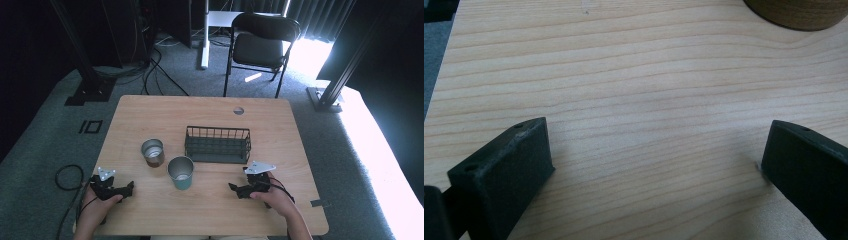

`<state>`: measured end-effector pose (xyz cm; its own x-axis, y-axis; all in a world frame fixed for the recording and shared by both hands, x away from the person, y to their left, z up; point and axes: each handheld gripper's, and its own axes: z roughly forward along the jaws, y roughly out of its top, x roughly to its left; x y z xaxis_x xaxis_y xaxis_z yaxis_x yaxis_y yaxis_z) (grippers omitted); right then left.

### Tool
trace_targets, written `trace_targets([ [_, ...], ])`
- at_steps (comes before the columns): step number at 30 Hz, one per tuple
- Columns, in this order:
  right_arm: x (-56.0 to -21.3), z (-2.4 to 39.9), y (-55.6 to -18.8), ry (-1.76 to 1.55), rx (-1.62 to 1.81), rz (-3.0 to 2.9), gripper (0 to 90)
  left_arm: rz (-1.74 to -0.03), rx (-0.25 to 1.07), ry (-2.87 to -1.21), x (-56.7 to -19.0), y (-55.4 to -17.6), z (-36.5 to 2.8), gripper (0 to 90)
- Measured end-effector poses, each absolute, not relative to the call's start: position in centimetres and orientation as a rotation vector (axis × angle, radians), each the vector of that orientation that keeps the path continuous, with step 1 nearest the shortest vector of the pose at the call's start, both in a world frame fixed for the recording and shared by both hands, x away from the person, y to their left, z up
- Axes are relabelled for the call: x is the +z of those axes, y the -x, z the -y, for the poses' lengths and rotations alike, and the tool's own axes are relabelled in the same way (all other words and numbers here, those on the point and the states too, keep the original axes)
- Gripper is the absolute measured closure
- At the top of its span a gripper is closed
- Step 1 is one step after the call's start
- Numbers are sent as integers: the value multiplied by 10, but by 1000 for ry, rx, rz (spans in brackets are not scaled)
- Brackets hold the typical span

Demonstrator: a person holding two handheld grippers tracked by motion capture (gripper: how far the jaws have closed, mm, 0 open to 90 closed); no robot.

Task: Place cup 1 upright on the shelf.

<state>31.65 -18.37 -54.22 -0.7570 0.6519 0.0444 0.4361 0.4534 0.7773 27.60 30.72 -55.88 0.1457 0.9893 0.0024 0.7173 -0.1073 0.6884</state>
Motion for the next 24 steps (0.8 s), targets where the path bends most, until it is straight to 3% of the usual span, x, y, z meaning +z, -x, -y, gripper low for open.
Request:
trace_targets([
  [24, -537, 118, -317, -713, 1304, -2555, 167, -1626, 652, -1888, -559, -276, -307, 5],
])
